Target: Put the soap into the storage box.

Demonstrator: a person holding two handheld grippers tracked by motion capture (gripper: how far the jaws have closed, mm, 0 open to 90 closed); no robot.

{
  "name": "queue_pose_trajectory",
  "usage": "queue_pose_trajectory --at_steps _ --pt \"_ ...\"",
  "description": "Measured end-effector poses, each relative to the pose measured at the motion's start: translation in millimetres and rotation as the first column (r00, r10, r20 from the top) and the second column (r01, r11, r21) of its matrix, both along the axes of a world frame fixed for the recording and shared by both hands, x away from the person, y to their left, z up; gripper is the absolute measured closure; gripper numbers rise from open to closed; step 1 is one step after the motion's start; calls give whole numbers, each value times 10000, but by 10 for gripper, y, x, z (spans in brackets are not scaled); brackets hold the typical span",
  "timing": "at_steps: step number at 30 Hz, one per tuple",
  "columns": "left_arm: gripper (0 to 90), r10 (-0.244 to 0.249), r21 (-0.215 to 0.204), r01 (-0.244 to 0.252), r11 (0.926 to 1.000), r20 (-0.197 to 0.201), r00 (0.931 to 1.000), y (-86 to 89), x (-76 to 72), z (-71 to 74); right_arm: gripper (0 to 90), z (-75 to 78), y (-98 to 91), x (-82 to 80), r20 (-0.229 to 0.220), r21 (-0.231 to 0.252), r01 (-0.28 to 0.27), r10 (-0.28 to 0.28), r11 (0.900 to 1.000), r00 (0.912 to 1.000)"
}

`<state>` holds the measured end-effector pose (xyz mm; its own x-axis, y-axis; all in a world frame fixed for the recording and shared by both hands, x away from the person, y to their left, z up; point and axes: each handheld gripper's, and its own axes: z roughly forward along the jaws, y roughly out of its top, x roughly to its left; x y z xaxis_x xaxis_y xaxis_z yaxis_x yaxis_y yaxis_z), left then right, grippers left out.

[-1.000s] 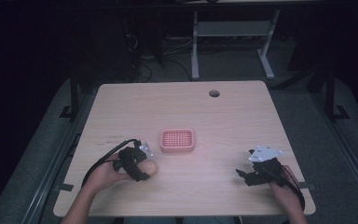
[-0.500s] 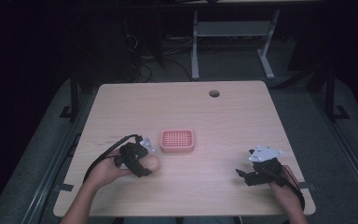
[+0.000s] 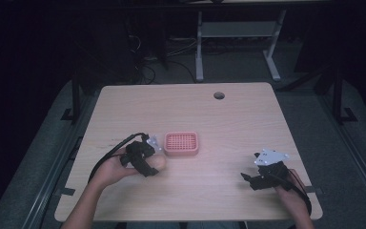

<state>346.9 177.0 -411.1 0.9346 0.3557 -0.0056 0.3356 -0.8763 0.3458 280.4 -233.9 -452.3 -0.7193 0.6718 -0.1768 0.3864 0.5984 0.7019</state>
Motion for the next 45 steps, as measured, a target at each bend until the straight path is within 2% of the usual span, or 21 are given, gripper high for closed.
queue_pose_trajectory --at_steps 8,17,22,30,33,45 --pt "318 -36 -80 37 10000 64 10000 -47 40 55 138 4 5 -3 -21 20 36 -36 10000 10000" --pt "318 -153 16 153 9999 95 9998 -109 95 83 138 4 5 -1 -12 20 10 -10 10000 10000" --pt "318 -159 -118 160 9998 123 9998 -155 123 112 138 6 3 1 8 26 -14 14 10000 10000" --pt "318 -285 8 285 9996 137 9995 -220 194 163 138 7 9 2 21 33 -59 58 10000 10000" --pt "318 -254 -104 256 9996 159 9996 -243 221 183 138 5 7 4 29 38 -59 58 10000 10000" --pt "318 -491 91 489 9988 172 9986 -385 331 241 138 7 -4 6 31 102 -52 51 9999 10000"
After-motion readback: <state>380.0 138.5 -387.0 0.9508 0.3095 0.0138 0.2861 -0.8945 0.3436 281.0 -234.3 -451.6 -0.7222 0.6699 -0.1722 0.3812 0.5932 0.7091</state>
